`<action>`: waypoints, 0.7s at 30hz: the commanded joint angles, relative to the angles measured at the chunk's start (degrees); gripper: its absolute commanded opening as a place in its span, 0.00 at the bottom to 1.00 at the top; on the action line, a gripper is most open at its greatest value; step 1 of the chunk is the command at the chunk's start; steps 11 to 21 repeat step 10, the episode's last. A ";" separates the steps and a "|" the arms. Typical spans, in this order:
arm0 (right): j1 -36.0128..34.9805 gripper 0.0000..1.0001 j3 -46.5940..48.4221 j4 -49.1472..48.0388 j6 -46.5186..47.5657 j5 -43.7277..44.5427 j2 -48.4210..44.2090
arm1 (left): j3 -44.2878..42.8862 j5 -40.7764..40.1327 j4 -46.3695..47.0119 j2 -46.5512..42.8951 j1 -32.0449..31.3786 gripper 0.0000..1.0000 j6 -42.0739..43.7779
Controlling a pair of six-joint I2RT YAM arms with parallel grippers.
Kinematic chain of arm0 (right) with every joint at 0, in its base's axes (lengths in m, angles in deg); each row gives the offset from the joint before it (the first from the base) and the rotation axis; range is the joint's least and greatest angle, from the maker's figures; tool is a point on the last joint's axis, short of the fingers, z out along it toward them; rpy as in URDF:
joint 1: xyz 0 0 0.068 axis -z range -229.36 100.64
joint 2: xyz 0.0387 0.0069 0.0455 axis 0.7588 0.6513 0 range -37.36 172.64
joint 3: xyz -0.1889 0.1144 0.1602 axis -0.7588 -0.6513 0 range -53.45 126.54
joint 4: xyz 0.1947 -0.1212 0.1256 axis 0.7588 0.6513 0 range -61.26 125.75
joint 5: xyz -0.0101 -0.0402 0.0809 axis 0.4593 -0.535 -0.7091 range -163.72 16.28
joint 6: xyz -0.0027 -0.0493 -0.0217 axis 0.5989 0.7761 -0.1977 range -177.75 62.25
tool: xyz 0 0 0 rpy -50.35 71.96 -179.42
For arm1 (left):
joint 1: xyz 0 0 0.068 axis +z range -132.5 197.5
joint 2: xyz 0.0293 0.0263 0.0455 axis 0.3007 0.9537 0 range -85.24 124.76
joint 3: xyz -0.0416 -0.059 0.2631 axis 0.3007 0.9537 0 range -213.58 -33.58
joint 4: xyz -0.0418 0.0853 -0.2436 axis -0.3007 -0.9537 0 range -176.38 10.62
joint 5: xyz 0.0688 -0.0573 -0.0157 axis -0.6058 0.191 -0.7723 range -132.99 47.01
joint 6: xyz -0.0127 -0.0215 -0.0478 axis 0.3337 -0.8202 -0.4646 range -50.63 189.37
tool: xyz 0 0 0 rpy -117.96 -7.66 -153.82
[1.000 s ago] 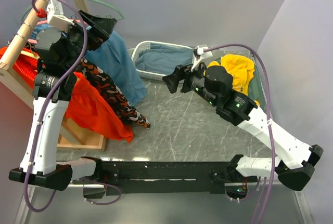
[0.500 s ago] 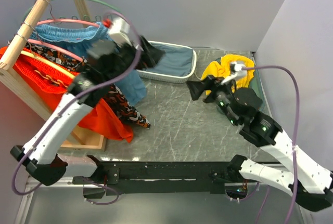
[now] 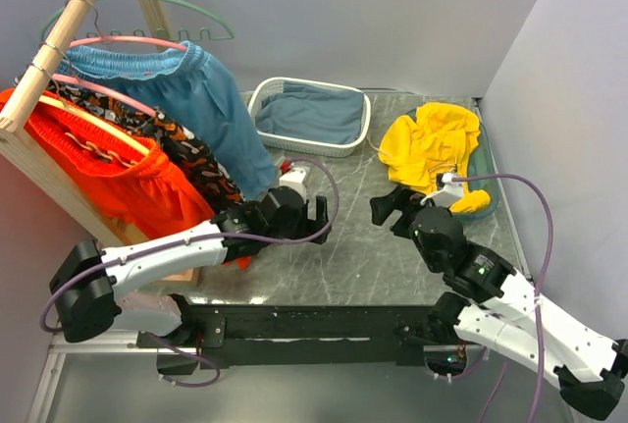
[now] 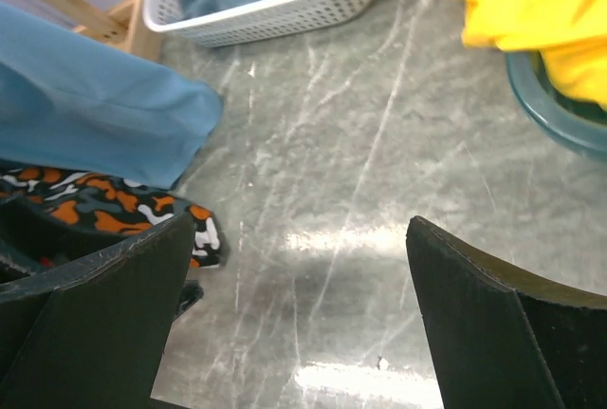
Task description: Place the shorts on the hanger
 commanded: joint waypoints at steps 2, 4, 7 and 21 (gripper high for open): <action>0.46 1.00 -1.58 1.70 -6.08 4.46 -1.76 | 3.84 -2.80 8.46 -5.18 -1.17 0.96 -1.13; 0.46 1.00 -2.28 1.97 -7.58 5.60 -2.29 | 4.45 -2.63 8.99 -5.97 -1.26 0.96 -1.14; 0.46 1.00 -2.64 1.62 -8.11 5.08 -2.73 | 4.90 -2.28 9.51 -6.76 -1.26 0.96 -1.23; 0.37 1.00 -2.38 2.58 -9.07 5.86 -2.55 | 4.81 -1.67 10.75 -7.37 -1.26 0.97 -0.44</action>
